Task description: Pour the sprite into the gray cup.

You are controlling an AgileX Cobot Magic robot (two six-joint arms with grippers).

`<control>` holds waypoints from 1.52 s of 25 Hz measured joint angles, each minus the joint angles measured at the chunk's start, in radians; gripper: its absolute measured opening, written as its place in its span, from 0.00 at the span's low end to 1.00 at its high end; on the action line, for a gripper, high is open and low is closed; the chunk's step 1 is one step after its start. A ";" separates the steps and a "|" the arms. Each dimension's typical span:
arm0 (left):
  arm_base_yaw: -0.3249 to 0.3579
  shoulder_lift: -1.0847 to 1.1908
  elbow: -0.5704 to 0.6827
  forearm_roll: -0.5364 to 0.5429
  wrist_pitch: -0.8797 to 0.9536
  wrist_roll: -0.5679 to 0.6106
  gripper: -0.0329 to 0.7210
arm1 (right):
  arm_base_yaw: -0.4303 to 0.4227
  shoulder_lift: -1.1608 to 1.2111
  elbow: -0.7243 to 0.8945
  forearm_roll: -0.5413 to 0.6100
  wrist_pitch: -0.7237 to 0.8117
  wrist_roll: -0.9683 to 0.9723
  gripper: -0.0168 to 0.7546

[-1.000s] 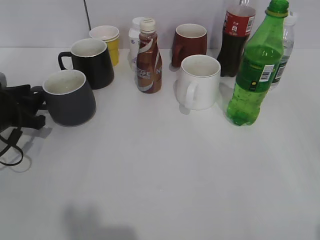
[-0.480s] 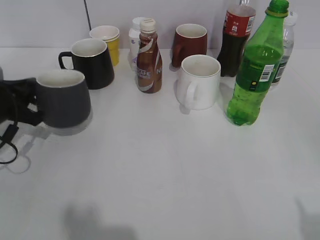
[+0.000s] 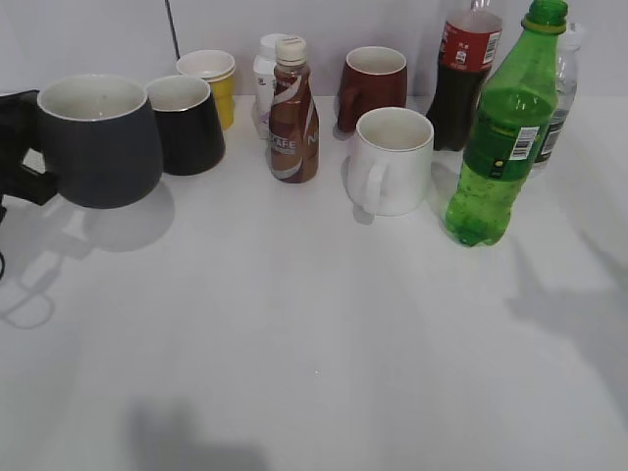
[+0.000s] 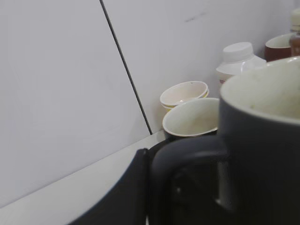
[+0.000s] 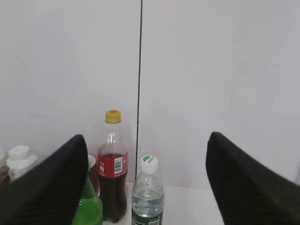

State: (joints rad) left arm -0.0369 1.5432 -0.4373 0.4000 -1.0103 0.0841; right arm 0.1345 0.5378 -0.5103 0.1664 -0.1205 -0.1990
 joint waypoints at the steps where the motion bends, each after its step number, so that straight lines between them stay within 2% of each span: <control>1: 0.000 -0.011 0.000 0.006 0.016 0.000 0.10 | 0.000 0.040 0.017 0.002 -0.047 0.006 0.78; 8: 0.000 -0.061 0.000 0.041 0.064 0.000 0.10 | 0.005 0.236 0.255 -0.029 -0.386 0.185 0.74; 12: 0.000 -0.061 0.000 0.041 0.068 0.000 0.10 | 0.010 0.354 0.261 -0.240 -0.458 0.293 0.74; 15: 0.000 -0.061 0.000 0.042 0.069 0.000 0.10 | 0.027 0.491 0.262 -0.353 -0.540 0.337 0.74; 19: 0.000 -0.061 0.000 0.042 0.069 0.000 0.10 | 0.038 0.679 0.263 -0.381 -0.614 0.348 0.74; 24: 0.000 -0.061 0.000 0.042 0.069 0.000 0.10 | 0.038 0.882 0.264 -0.446 -0.777 0.353 0.74; 29: 0.000 -0.061 0.000 0.042 0.069 0.000 0.10 | 0.040 1.038 0.261 -0.501 -0.917 0.361 0.84; 35: 0.000 -0.062 0.000 0.075 0.073 -0.001 0.10 | 0.040 1.150 0.175 -0.494 -0.940 0.373 0.88; 38: -0.007 -0.076 0.000 0.104 0.120 -0.044 0.10 | 0.040 1.175 0.107 -0.498 -0.944 0.382 0.88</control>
State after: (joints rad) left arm -0.0444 1.4667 -0.4373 0.5038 -0.8901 0.0406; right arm 0.1741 1.7130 -0.4034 -0.3318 -1.0641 0.1831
